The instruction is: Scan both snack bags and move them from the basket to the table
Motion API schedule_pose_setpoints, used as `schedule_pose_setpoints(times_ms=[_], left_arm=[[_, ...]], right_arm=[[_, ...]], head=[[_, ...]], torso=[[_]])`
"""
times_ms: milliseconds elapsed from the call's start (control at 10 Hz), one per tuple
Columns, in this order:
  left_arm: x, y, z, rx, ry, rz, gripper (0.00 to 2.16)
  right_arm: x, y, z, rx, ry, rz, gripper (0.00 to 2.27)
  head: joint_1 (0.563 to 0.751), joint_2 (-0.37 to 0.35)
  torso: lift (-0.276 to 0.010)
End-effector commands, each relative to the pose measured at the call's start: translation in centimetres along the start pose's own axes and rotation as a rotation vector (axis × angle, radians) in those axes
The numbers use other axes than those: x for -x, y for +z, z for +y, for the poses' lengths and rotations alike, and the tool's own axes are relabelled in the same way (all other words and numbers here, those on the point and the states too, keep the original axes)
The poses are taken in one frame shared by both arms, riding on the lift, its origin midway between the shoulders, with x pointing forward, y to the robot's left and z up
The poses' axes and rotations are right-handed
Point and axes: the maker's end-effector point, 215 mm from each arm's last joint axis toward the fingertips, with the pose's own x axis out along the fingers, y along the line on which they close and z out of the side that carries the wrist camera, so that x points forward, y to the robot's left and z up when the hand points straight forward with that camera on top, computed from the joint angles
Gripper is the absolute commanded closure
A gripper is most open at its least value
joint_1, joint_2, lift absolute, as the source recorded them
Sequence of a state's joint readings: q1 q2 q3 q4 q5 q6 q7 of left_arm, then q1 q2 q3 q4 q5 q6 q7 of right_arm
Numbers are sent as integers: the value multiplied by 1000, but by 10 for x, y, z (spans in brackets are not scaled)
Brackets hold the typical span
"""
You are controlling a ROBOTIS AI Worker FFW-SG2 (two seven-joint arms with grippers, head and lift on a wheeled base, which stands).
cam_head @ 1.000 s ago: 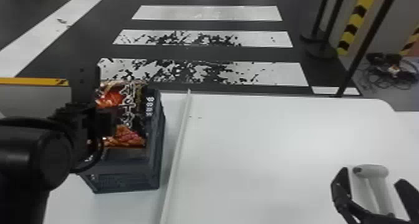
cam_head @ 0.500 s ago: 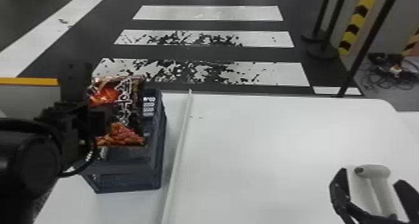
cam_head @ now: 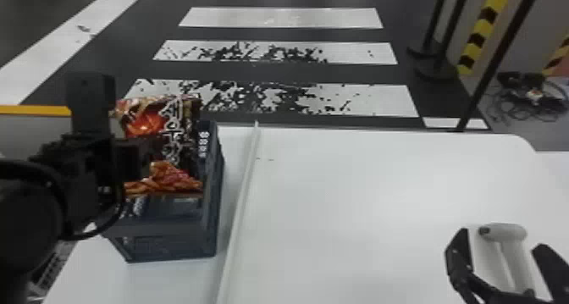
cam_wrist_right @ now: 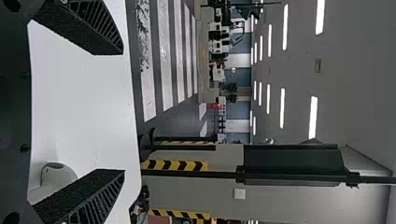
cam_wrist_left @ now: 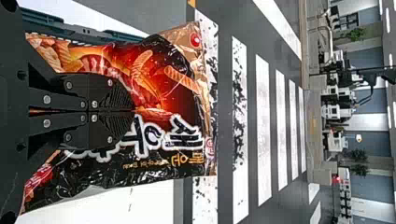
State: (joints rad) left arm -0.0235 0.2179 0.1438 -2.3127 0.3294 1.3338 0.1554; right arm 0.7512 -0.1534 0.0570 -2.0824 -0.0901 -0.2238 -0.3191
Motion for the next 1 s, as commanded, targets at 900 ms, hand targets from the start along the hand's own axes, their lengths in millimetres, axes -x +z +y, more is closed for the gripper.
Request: schedule_pose_setpoints(times_ms=[900], left_arm=[[-29,29,-109,-37,-177,8,2061]], right_arm=[[5,10,-16,-3,-36,-40,6]], head=[[695,-75]], torso=[[-98]])
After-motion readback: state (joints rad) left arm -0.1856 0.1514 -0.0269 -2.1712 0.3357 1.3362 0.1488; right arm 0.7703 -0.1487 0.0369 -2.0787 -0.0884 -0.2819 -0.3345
